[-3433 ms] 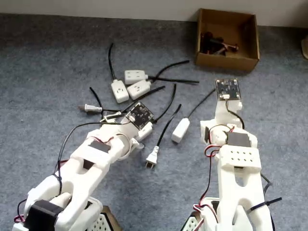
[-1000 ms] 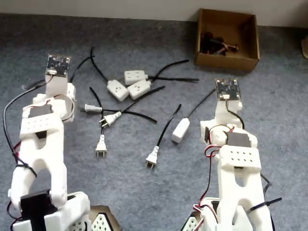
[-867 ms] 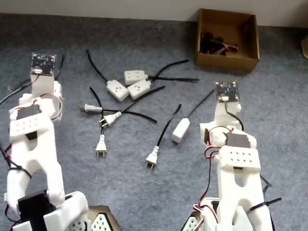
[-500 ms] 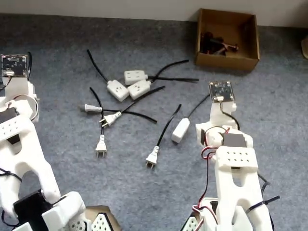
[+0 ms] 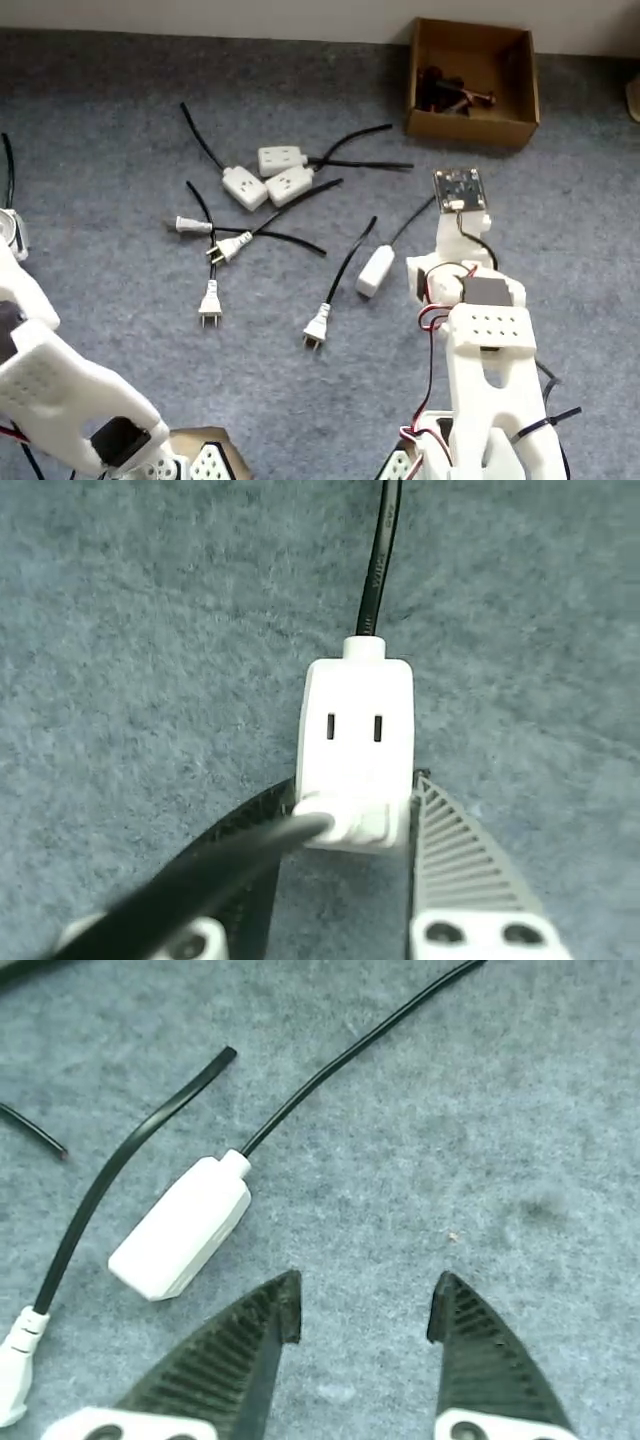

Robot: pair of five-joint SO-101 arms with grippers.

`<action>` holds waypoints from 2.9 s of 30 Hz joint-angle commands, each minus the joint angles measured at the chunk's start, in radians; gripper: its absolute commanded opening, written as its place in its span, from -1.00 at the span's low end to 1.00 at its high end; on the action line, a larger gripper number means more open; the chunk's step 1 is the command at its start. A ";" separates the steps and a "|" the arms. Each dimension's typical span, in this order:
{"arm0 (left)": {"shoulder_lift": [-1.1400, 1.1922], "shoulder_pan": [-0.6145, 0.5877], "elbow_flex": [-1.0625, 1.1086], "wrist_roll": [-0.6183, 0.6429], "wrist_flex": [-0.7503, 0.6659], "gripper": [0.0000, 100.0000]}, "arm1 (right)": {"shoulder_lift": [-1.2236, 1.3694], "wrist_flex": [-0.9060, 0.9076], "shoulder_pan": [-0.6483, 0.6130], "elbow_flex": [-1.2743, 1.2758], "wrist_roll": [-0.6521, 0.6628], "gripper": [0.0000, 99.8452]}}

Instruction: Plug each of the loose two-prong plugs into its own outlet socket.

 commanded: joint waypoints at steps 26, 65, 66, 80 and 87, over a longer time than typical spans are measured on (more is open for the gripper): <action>0.450 -0.131 -0.753 -0.006 0.190 -0.98 | -0.016 -0.024 -0.005 -0.008 0.011 -0.60; 0.644 -0.159 -1.204 -0.006 0.493 -0.53 | -0.016 -0.024 -0.005 -0.008 0.011 -0.60; 0.644 -0.159 -1.204 -0.006 0.506 -0.53 | -0.016 -0.024 -0.005 -0.008 0.011 -0.60; 0.642 -0.208 -1.205 -0.043 0.543 -0.53 | -0.016 -0.024 -0.005 -0.008 0.011 -0.60; 0.639 -0.225 -1.214 -0.048 0.572 -0.54 | -0.016 -0.024 -0.005 -0.008 0.011 -0.60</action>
